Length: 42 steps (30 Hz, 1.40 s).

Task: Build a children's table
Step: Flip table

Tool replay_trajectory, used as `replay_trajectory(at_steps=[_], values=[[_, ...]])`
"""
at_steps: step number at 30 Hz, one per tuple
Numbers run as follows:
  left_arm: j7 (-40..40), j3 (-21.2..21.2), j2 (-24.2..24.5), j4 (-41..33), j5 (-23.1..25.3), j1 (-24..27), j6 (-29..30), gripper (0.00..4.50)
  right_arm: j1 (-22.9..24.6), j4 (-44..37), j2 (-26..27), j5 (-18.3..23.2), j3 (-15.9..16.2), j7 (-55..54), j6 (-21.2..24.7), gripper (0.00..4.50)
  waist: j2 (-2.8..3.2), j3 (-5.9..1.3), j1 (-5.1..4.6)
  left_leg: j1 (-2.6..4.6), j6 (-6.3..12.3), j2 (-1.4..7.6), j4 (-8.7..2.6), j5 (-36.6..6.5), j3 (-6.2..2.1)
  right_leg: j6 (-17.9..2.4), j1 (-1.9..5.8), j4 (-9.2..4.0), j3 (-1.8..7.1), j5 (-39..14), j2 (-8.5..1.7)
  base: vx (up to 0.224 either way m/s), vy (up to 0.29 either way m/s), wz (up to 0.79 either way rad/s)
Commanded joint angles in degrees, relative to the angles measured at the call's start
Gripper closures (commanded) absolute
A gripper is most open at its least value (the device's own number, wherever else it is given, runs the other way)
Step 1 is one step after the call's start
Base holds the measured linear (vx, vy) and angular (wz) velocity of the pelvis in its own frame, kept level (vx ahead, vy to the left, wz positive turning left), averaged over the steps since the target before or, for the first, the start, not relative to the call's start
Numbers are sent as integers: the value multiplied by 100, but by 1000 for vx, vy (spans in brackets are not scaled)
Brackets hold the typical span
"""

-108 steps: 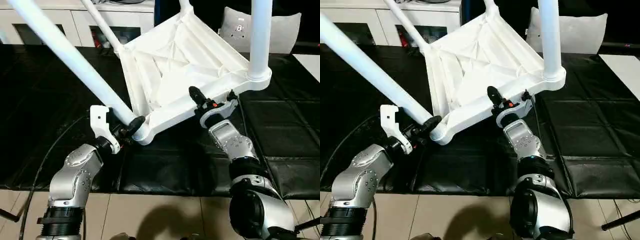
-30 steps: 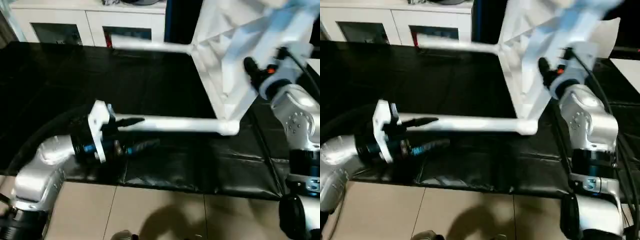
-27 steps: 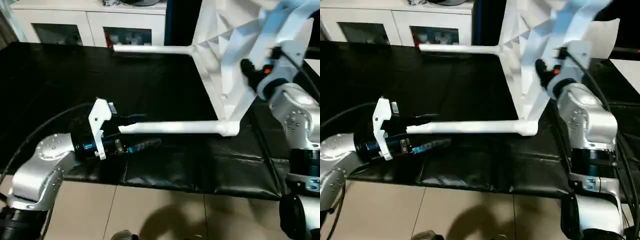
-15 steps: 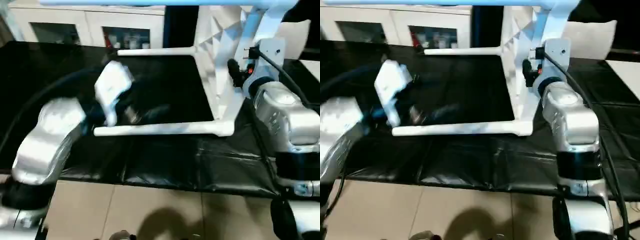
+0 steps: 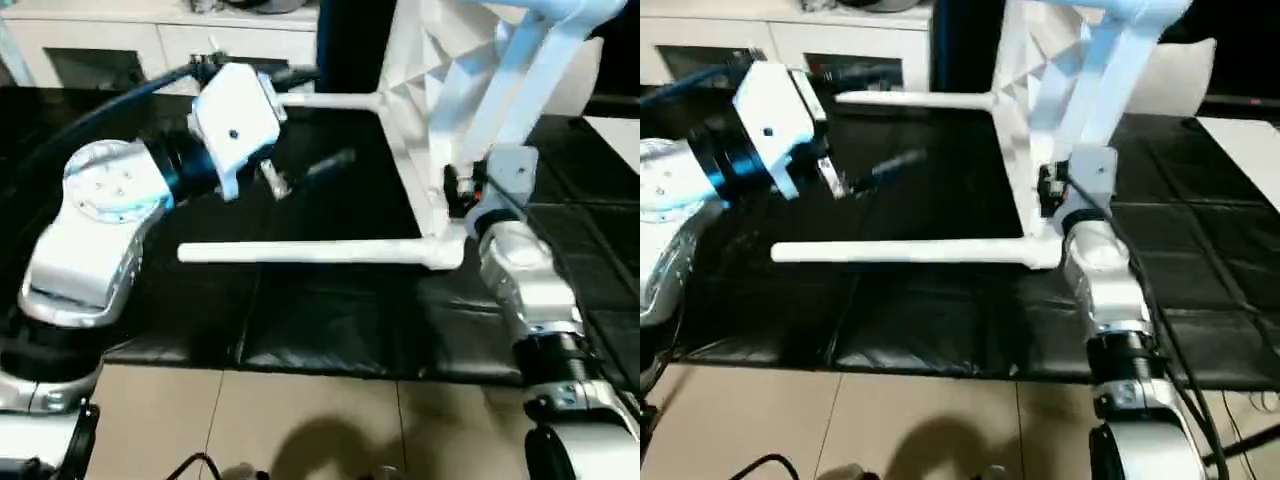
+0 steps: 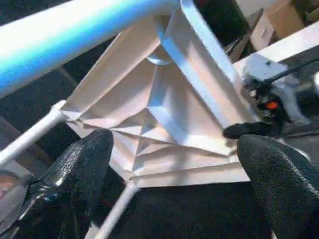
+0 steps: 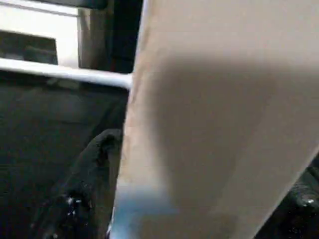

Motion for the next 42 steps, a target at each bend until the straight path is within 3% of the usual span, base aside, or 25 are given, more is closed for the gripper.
replay_trajectory(at_steps=[1, 2, 3, 5, 6, 8, 12, 15, 18, 24, 27, 33, 42], values=[[115, 4, 63, 82, 149, -60, -246, 0, -144, 64, 84, -15, 8, 72, -110, 111, 3, -427, 6, 46, -209, 250, -372, -918, -89, -944, 345, -442, 271, -844, -383, 0, 0, 0], [115, 4, 63, 82, 149, -60, -246, 0, -144, 64, 84, -15, 8, 72, -110, 111, 8, -436, 6, 51, -191, 257, -367, -902, -88, -966, 347, -440, 275, -797, -389, 0, 0, 0], [166, 50, 26, 126, 220, -120, -577, 0, -149, 122, 168, 51, -62, 92, -274, 111, -24, -436, 15, 56, -159, 269, -373, -863, -90, -995, 344, -426, 271, -759, -391, 0, 0, 0], [169, 70, 16, 157, 263, -149, -820, 0, -151, 188, 191, 59, -55, 165, -421, 144, -7, -438, 13, 66, -133, 274, -369, -857, -83, -1040, 330, -428, 270, -696, -389, 0, 0, 0], [174, 72, 18, 163, 278, -153, -861, 0, -153, 206, 197, 65, -53, 185, -437, 144, -38, -435, 22, 61, -108, 280, -372, -846, -81, -1063, 338, -421, 272, -681, -400, 0, 0, 0], [232, 83, 32, 195, 383, -179, -1065, 0, -169, 322, 232, 105, -57, 280, -509, 158, -26, -429, 22, 65, -92, 281, -370, -861, -78, -1071, 330, -427, 273, -722, -402, 0, 0, 0], [655, 58, 175, 490, 1027, -350, -1670, 0, -361, 748, 288, 162, -160, 389, -606, 192, -33, -425, 18, 67, -100, 280, -374, -958, -85, -1046, 325, -439, 268, -909, -397, 0, 0, 0], [808, 57, 225, 602, 1224, -394, -1800, 0, -397, 787, 285, 145, -164, 409, -614, 220, -36, -417, 11, 60, -138, 287, -378, -998, -89, -999, 324, -451, 275, -1050, -420, 0, 0, 0], [1336, -2, 331, 973, 1925, -530, -2076, 0, -442, 810, 247, 33, -85, 438, -608, 252, -24, -428, 12, 65, -131, 284, -375, -970, -90, -972, 315, -441, 271, -1008, -406, 0, 0, 0], [1953, -32, 290, 1569, 2504, -930, -1984, 0, -426, 709, 206, -226, 96, 479, -650, 256, -28, -431, 29, 74, -134, 280, -369, -968, -88, -1062, 306, -435, 271, -909, -413, 0, 0, 0], [2254, 61, 176, 1881, 2570, -1184, -1960, 0, -439, 660, 174, -297, 124, 454, -625, 257, -47, -431, 35, 62, -107, 275, -368, -902, -92, -1086, 318, -436, 270, -858, -423, 0, 0, 0], [2336, -32, 73, 2511, 2654, -1564, -2222, 47, -570, 496, -47, -548, 227, 427, -462, 257, -43, -448, 55, 57, -29, 265, -352, -767, -86, -1149, 325, -426, 266, -659, -420, 0, 0, 0], [2052, -131, -56, 2584, 2469, -1553, -2136, 120, -1081, 86, -809, -1120, 523, 751, 231, 257, -65, -464, 119, 40, 138, 268, -319, -485, -66, -1288, 349, -375, 261, -228, -418, 0, 0, 0]])
